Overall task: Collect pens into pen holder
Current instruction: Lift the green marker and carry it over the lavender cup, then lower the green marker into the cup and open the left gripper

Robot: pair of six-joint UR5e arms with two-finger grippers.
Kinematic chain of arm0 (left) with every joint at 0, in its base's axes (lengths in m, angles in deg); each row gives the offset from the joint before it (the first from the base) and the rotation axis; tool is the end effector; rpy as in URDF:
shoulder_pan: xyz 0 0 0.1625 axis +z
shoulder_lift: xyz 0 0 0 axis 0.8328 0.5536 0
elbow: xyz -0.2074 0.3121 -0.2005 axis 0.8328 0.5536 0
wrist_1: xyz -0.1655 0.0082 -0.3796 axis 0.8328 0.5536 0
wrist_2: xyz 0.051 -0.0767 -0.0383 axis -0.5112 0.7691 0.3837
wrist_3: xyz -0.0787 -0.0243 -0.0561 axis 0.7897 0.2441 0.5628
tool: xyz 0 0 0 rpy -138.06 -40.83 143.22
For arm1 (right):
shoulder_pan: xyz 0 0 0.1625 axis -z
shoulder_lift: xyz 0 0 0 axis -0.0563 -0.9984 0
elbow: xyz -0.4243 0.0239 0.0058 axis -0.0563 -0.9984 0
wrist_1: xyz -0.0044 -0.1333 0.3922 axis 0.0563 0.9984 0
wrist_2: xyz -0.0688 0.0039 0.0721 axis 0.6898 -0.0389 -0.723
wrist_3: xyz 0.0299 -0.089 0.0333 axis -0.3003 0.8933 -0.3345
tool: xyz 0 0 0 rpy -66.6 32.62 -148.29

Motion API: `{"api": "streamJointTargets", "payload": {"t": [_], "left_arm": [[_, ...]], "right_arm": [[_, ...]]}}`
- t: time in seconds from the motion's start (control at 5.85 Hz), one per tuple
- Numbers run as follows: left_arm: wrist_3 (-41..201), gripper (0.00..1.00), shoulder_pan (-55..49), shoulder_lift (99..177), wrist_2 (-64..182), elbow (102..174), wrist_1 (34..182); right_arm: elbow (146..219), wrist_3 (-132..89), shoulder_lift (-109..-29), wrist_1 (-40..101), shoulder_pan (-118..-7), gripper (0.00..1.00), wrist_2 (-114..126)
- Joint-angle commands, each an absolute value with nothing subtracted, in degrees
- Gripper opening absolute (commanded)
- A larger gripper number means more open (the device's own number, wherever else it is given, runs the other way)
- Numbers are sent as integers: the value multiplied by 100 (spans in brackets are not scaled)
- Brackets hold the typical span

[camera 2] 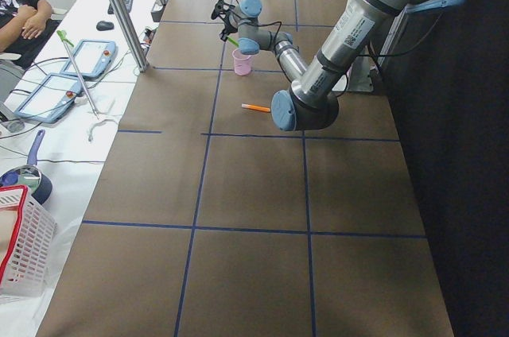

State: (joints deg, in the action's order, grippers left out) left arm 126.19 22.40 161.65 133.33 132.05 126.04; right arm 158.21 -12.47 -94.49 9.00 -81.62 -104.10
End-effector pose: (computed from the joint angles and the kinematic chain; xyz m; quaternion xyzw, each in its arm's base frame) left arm 0.5216 -0.5003 0.1425 0.3119 0.5797 0.0016 0.7528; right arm -0.0206 -0.4251 0.8196 0.0067 -0.3722 -0.0605 0.9261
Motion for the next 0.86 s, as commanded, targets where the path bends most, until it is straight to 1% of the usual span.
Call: {"api": "streamJointTargets", "payload": {"t": [0.0, 0.34, 0.51, 0.68], "left_arm": [[12620, 0, 2352, 16009, 13335, 13062, 12821], [12638, 1, 2360, 15982, 13335, 13071, 12821], [12629, 96, 2369, 15973, 13344, 13071, 12813], [12759, 100, 2369, 15973, 13344, 13106, 12821]], "right_arm": [[15814, -1248, -9449, 900, -8162, 100, -10410], [15814, -1248, -9449, 900, -8162, 100, -10410], [15814, -1248, -9449, 900, -8162, 100, -10410], [15814, -1248, -9449, 900, -8162, 100, -10410]]}}
